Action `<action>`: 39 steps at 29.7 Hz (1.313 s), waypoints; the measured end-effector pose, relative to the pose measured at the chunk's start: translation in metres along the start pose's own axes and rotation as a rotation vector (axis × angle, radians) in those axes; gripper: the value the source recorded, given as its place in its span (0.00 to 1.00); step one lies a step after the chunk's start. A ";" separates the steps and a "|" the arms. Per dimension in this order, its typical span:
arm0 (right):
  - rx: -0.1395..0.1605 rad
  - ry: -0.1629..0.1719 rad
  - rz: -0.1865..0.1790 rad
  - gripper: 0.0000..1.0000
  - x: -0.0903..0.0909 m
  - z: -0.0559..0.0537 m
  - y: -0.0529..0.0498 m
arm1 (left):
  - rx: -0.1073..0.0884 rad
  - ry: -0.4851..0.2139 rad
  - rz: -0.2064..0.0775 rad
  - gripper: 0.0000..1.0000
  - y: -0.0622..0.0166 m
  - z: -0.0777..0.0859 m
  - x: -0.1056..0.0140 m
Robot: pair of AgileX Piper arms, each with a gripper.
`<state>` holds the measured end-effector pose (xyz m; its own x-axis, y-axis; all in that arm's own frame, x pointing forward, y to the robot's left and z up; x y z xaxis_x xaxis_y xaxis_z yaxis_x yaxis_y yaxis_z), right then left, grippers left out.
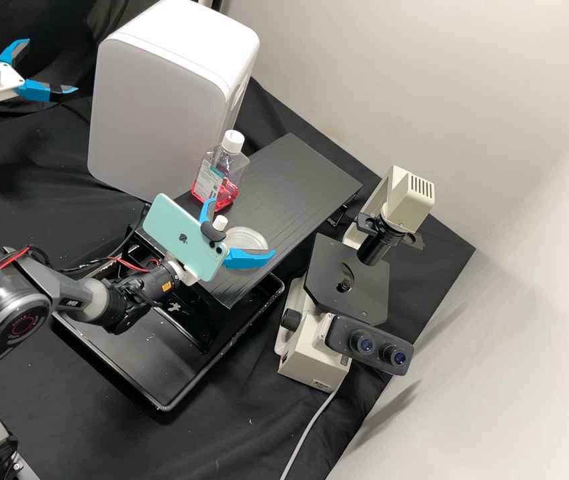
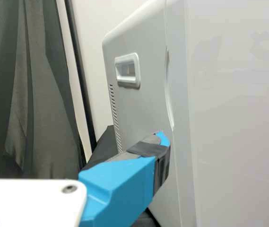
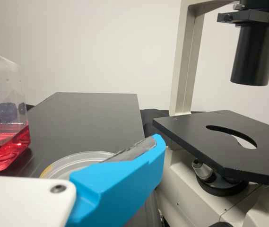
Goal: Remove the lid from the petri dish
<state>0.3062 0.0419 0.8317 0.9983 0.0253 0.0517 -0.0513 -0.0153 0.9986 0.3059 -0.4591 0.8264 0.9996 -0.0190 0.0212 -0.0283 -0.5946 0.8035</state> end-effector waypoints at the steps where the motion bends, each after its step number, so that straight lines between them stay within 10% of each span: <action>1: 0.000 0.000 0.000 1.00 0.000 0.000 0.000 | 0.000 0.000 0.000 1.00 0.0000 0.000 0.000; 15: 0.000 0.000 0.000 1.00 0.000 0.000 0.000 | -0.009 -0.032 -0.008 1.00 -0.0024 0.011 -0.001; 19: 0.000 0.000 0.000 1.00 0.000 0.000 0.000 | -0.043 -0.067 -0.028 1.00 -0.0092 0.027 -0.006; 25: 0.000 0.000 0.000 1.00 0.000 0.000 0.000 | -0.075 -0.157 -0.087 1.00 -0.0247 0.059 -0.026; 34: 0.000 0.000 0.000 1.00 0.000 0.000 0.000 | -0.161 -0.277 -0.063 1.00 -0.0374 0.076 -0.058; 39: 0.000 0.000 0.000 1.00 0.000 0.000 0.000 | -0.142 -0.348 -0.104 1.00 -0.0483 0.084 -0.076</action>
<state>0.3062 0.0419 0.8317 0.9983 0.0253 0.0517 -0.0513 -0.0153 0.9986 0.2309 -0.4966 0.7359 0.9358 -0.2502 -0.2484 0.0985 -0.4909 0.8657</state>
